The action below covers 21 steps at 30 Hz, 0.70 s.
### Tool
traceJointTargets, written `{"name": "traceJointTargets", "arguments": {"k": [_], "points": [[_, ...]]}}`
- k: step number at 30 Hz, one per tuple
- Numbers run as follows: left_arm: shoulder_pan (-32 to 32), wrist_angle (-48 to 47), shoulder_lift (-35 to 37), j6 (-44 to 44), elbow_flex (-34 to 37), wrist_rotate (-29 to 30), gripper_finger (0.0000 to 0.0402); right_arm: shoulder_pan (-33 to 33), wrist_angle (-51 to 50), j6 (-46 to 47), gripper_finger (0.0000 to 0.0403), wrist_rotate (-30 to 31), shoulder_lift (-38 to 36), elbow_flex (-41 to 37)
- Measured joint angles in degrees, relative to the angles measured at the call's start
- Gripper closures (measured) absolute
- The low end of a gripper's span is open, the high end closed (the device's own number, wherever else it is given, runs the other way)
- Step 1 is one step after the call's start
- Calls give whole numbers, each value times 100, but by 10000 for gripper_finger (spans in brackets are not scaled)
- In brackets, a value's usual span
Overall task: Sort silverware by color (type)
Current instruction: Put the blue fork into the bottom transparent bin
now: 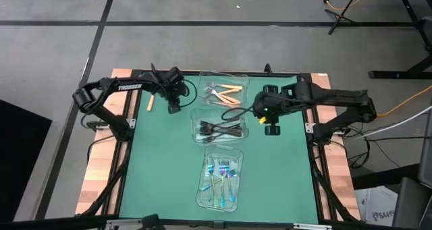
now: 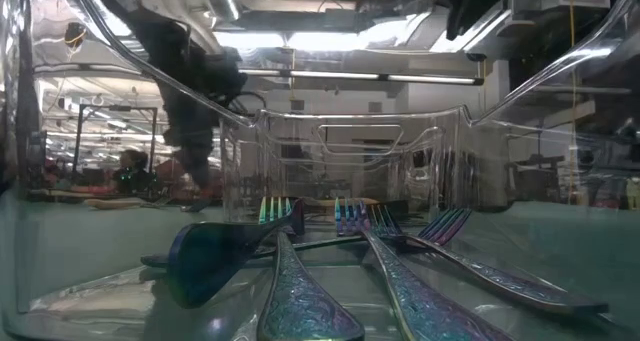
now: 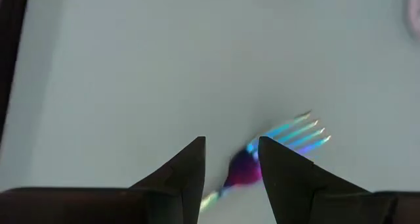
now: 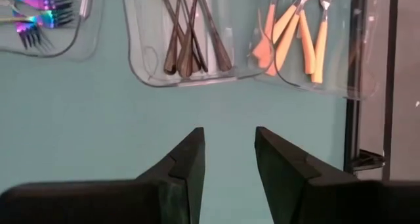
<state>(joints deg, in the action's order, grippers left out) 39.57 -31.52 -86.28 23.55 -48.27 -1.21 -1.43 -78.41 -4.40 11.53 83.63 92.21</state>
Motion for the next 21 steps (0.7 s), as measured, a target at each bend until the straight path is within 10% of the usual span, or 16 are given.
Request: {"name": "traceJointTargets", "arguments": {"k": [21], "points": [[778,-731,-20,2205,8,29,282,-7,6,9,281,-13,7,-3]]}}
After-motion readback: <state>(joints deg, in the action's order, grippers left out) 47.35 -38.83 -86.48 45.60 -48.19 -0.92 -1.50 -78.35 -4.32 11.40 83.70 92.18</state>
